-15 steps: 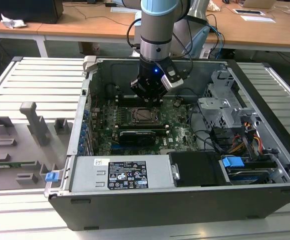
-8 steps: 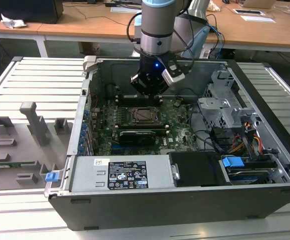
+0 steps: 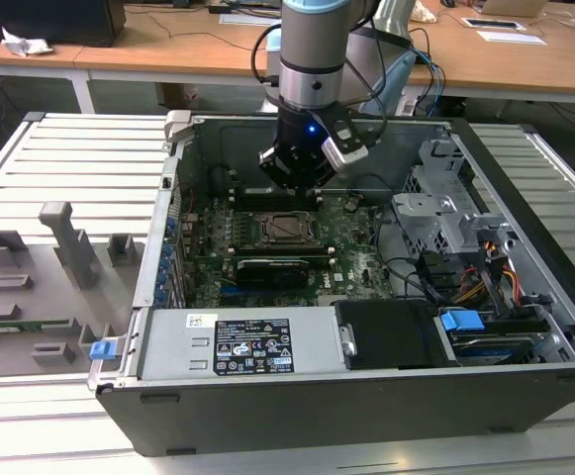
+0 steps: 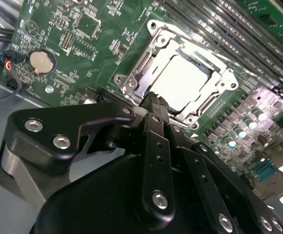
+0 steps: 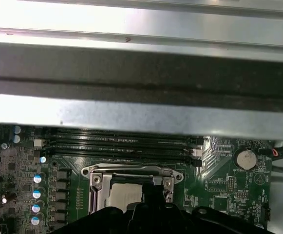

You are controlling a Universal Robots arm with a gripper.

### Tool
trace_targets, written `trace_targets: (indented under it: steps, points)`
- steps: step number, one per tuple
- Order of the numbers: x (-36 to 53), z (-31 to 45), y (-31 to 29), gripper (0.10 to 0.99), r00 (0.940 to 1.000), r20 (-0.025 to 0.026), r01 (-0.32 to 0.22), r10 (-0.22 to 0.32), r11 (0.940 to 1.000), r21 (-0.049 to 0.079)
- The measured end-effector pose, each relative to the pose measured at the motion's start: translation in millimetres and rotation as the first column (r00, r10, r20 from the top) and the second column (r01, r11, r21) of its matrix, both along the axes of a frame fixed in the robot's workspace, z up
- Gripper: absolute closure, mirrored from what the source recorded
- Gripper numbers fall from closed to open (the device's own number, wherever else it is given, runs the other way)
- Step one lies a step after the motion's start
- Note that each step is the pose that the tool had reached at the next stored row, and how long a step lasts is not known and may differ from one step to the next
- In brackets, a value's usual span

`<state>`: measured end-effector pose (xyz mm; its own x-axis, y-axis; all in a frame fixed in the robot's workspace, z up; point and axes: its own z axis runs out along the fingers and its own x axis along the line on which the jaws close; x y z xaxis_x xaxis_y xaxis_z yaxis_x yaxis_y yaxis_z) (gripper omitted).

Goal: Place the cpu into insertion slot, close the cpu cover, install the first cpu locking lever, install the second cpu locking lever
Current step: 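Install the second cpu locking lever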

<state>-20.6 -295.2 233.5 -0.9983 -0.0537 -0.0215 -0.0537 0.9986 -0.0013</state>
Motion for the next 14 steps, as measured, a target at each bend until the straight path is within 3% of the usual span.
trace_targets:
  steps: [5, 11, 14]
  points:
    - [0.0, 1.4, -4.4, 0.980, 1.0000, -0.0003, 0.000, 0.000, 1.0000, 0.001]
    - [0.1, 12.4, -5.0, 0.980, 1.0000, -0.0002, 0.000, 0.000, 1.0000, 0.001]
    - [-0.1, 12.4, -11.3, 0.980, 1.0000, -0.0003, 0.000, 0.000, 1.0000, 0.001]
